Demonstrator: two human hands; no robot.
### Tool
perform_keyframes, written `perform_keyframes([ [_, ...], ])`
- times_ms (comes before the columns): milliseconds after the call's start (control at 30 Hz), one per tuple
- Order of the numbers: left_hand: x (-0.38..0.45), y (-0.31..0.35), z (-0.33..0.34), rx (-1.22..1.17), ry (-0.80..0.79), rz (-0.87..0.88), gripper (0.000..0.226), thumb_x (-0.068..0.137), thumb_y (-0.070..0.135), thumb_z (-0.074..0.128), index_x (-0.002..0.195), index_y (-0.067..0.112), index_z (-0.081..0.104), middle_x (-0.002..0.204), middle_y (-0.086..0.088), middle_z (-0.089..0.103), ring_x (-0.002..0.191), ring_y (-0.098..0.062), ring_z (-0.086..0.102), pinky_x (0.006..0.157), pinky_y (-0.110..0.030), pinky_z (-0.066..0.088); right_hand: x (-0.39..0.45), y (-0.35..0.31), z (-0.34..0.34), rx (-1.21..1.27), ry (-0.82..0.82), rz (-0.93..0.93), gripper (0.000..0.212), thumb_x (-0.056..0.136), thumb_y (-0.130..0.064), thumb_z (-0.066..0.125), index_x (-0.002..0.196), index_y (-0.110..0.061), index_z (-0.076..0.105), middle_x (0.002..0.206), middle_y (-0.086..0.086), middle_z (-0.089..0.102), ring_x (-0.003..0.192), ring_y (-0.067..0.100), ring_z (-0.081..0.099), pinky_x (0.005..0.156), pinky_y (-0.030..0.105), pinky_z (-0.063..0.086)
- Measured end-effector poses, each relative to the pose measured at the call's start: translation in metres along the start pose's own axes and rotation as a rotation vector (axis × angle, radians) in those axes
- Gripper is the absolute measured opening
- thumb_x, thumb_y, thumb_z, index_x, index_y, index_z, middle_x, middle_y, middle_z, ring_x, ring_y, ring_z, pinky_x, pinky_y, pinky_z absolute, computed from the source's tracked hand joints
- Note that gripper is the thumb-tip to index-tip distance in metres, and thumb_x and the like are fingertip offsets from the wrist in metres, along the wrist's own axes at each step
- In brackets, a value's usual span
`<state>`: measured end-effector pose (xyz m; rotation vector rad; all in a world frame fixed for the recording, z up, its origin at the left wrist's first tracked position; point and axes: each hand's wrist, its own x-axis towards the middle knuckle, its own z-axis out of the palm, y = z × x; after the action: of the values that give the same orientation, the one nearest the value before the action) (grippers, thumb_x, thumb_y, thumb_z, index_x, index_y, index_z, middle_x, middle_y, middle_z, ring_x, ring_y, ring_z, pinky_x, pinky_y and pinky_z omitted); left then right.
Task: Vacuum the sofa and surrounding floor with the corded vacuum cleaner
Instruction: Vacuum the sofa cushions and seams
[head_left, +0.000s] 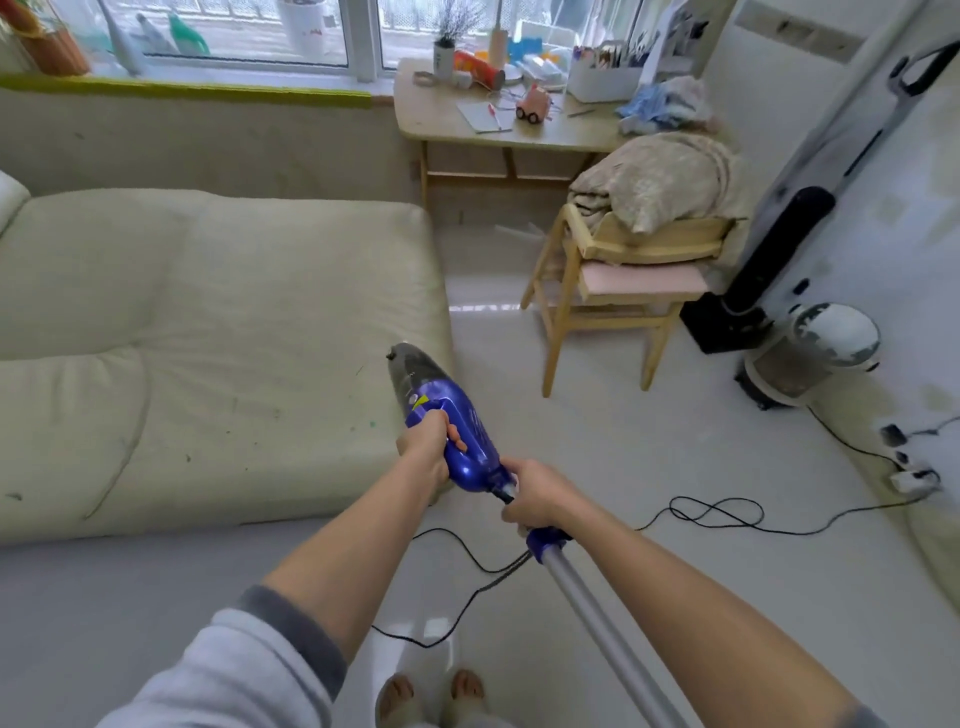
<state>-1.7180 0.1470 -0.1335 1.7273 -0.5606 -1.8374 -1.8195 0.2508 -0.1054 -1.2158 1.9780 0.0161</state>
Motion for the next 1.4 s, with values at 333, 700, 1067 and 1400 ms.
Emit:
perform_keyframes([
  [333, -0.003, 0.013, 0.036, 0.077, -0.016, 0.080, 0.021, 0.070, -0.002, 0.039, 0.052, 0.008, 0.043, 0.036, -0.002, 0.041, 0.033, -0.017, 0.038, 0.045, -0.021, 0.037, 0.011, 0.024, -0.008, 0.124, 0.069, -0.026, 0.042, 0.074, -0.012, 0.061, 0.114, -0.022, 0.054, 0.094, 0.006, 0.066, 0.084, 0.027, 0.067, 0.076, 0.039, 0.057],
  [700, -0.024, -0.025, 0.202, 0.024, 0.045, 0.139, 0.025, 0.073, -0.003, 0.039, 0.051, 0.009, 0.040, 0.032, 0.000, 0.038, 0.028, -0.014, 0.034, 0.041, -0.020, 0.033, 0.019, 0.180, -0.115, 0.459, -0.062, -0.164, 0.029, 0.090, -0.028, 0.062, 0.117, -0.018, 0.059, 0.096, 0.000, 0.064, 0.083, 0.014, 0.060, 0.071, 0.024, 0.048],
  [1067, -0.023, -0.057, 0.280, -0.074, 0.070, 0.109, 0.022, 0.074, -0.004, 0.042, 0.058, 0.012, 0.040, 0.037, 0.002, 0.036, 0.031, -0.011, 0.029, 0.035, -0.016, 0.029, 0.040, 0.306, -0.131, 0.729, -0.214, 0.065, 0.050, 0.106, -0.039, 0.023, 0.086, -0.008, 0.057, 0.084, 0.011, 0.058, 0.081, 0.020, 0.054, 0.068, 0.014, 0.041],
  [1400, -0.035, -0.078, 0.324, 0.102, 0.133, 0.194, 0.020, 0.077, -0.002, 0.047, 0.059, 0.006, 0.048, 0.038, -0.001, 0.046, 0.031, -0.014, 0.040, 0.039, -0.021, 0.036, 0.037, 0.374, -0.155, -0.390, -0.125, -0.074, 0.058, 0.098, -0.058, 0.026, 0.067, -0.013, 0.045, 0.076, 0.005, 0.050, 0.077, 0.026, 0.048, 0.070, 0.030, 0.035],
])
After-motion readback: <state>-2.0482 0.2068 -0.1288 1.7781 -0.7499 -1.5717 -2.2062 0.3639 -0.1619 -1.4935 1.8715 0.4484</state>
